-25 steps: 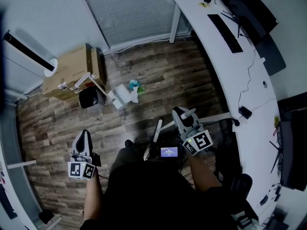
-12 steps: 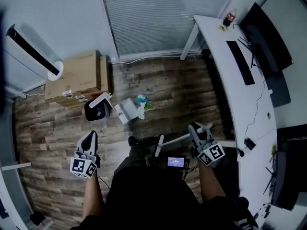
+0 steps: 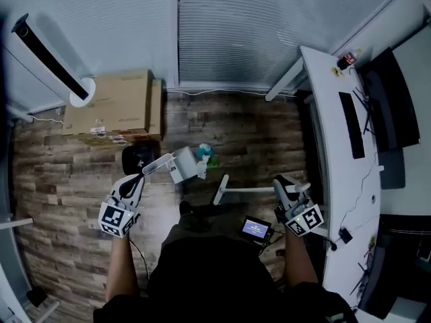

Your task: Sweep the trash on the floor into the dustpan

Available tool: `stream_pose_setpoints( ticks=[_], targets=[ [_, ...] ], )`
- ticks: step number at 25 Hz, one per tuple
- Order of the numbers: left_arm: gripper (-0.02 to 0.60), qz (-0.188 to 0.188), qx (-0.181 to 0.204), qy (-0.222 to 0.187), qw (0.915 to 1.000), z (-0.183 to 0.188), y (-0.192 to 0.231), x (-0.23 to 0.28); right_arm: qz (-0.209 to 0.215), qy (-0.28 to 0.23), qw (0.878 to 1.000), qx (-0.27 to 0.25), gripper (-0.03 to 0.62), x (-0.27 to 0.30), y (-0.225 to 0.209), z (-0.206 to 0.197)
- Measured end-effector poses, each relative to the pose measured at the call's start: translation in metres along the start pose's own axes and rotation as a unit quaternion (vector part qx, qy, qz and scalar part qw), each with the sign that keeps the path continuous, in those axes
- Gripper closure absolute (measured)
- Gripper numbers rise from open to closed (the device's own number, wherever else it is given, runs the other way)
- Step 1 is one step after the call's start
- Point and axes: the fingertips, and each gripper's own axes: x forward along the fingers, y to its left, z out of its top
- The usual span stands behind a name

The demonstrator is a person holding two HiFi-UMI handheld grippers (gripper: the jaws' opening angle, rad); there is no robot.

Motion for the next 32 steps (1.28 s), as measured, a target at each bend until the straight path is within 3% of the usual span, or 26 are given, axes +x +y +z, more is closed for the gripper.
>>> stream_pose_setpoints(
  ticks=[2,4,7,9,14,16,18,22,26,28,32],
  targets=[
    [0.577,-0.013,0.012,0.028,0.9994,-0.007,0.009,0.014,0.008,0.003,1.000,-0.012,0.560,0.019,-0.011,0.007],
    [0.525,-0.034,0.035,0.071,0.9963,-0.019,0.012,0.032,0.019,0.006,0.999,-0.027,0.560,0.038,-0.025,0.013],
    [0.486,-0.069,0.089,0.152,0.9820,-0.041,0.009,0.057,0.038,0.009,0.998,-0.049,0.563,0.066,-0.046,0.020],
    [0.448,-0.092,0.120,0.214,0.9651,-0.059,0.006,0.072,0.053,0.010,0.997,-0.060,0.563,0.084,-0.064,0.022],
    [0.422,-0.145,0.152,0.356,0.9104,-0.100,0.001,0.100,0.116,0.032,0.990,-0.078,0.566,0.135,-0.106,0.012],
    [0.423,-0.145,0.143,0.391,0.8977,-0.111,0.002,0.105,0.157,0.041,0.983,-0.082,0.566,0.157,-0.117,0.004],
    [0.452,-0.139,0.123,0.408,0.8940,-0.116,0.000,0.109,0.197,0.067,0.973,-0.097,0.566,0.174,-0.126,-0.009],
    [0.454,-0.129,0.083,0.423,0.8929,-0.116,-0.005,0.116,0.253,0.114,0.952,-0.128,0.566,0.202,-0.151,-0.052],
    [0.463,-0.139,0.062,0.469,0.8699,-0.120,-0.016,0.100,0.312,0.167,0.920,-0.171,0.569,0.225,-0.150,-0.109],
    [0.468,-0.139,0.043,0.479,0.8657,-0.123,-0.021,0.091,0.334,0.181,0.905,-0.190,0.569,0.234,-0.144,-0.134],
    [0.471,-0.135,0.016,0.488,0.8623,-0.126,-0.031,0.076,0.357,0.156,0.899,-0.198,0.572,0.257,-0.129,-0.143]
  ],
)
